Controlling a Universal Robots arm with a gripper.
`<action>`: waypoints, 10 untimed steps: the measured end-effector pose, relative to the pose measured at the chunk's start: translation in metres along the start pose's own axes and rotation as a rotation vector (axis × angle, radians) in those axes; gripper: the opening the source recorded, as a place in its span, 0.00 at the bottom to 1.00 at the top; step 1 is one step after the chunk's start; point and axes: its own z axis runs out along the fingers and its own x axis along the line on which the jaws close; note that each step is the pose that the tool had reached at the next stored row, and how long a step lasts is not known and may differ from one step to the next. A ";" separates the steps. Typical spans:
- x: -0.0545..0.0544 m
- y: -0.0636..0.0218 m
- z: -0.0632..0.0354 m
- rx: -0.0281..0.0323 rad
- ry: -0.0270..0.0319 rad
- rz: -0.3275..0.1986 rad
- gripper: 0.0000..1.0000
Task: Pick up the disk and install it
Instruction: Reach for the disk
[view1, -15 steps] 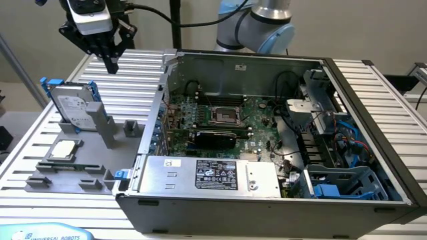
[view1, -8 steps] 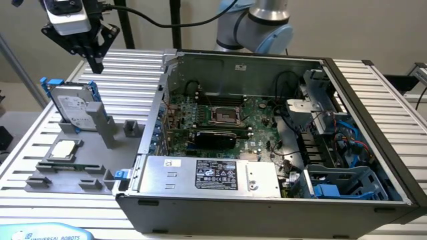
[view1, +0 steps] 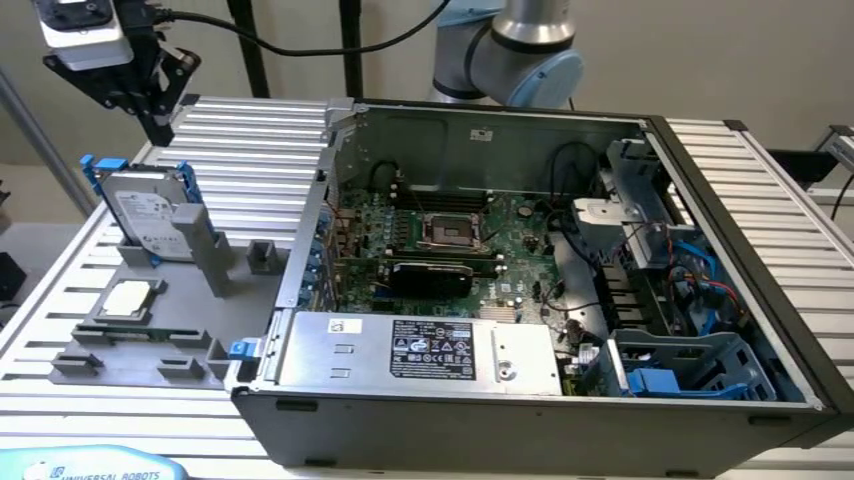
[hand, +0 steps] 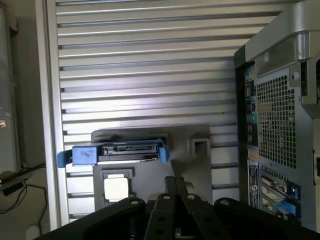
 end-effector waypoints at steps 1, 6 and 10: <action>0.005 0.0002 0.0003 0.0000 0.0004 0.000 0.11; 0.027 0.0016 0.0014 0.0002 0.0026 0.000 0.11; 0.043 0.0032 0.0021 0.0002 0.0041 0.000 0.11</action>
